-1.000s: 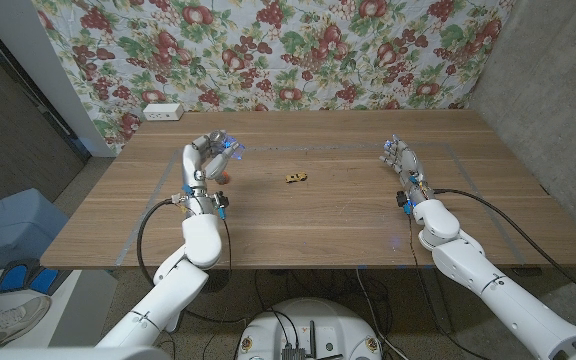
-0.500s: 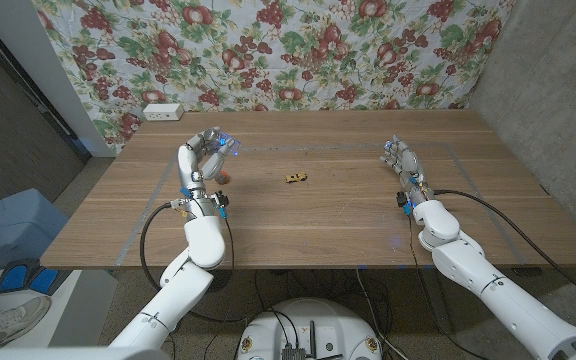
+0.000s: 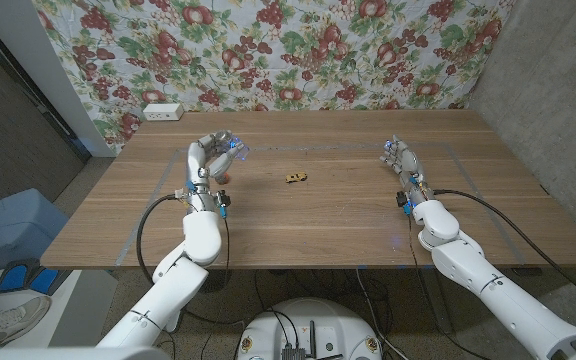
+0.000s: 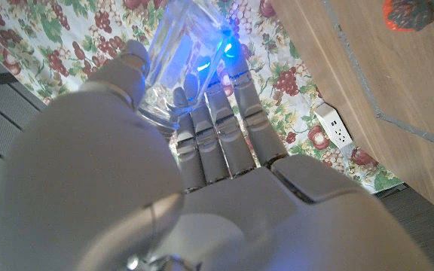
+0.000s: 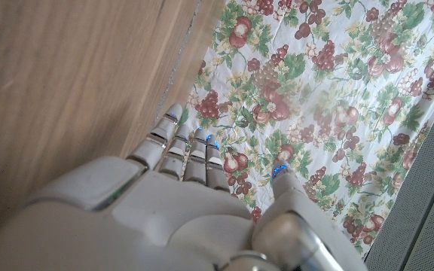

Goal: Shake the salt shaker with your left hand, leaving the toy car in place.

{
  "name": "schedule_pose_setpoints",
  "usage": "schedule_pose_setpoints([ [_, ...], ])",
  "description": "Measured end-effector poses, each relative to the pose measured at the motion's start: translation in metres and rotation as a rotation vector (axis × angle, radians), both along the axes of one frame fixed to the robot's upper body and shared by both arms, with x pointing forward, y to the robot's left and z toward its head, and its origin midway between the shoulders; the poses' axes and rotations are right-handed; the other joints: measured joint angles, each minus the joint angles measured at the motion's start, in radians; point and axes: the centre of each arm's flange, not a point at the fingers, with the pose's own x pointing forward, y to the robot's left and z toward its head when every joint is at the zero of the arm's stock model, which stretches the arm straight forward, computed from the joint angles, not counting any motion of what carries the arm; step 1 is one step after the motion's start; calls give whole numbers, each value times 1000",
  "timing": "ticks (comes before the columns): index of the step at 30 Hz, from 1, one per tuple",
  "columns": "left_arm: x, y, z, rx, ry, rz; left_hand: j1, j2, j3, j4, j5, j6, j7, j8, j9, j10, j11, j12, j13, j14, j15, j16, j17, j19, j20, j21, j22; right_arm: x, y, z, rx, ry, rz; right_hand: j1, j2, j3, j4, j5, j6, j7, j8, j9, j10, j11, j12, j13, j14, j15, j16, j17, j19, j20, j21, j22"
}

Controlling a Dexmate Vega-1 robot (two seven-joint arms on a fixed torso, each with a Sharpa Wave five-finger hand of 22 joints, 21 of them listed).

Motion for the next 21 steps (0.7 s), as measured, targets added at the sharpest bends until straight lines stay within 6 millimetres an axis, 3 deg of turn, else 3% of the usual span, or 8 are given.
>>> schedule_pose_setpoints([
  [11, 6, -3, 3, 112, 168, 9, -1, 1, 0, 0, 0, 0, 0, 0, 0, 0, 0, 0, 0, 0, 0, 0, 1, 0, 0, 0, 0, 1, 0, -1, 0, 4, 5, 0, 0, 0, 0, 0, 0, 0, 0, 0, 0, 0, 0, 0, 0, 0, 0, 0, 0, 0, 0, 0],
  [21, 4, -10, 13, 185, 213, 3, -1, 2, 0, 0, -2, 0, 0, 0, 0, 0, 0, 0, 0, 0, 0, 0, 1, 0, 0, 0, 0, 1, -1, -2, 2, 3, 8, 0, 0, 0, 0, 0, 0, 0, 0, 0, 0, 0, 0, 0, 0, 0, 0, 0, 0, 0, -8, 0],
])
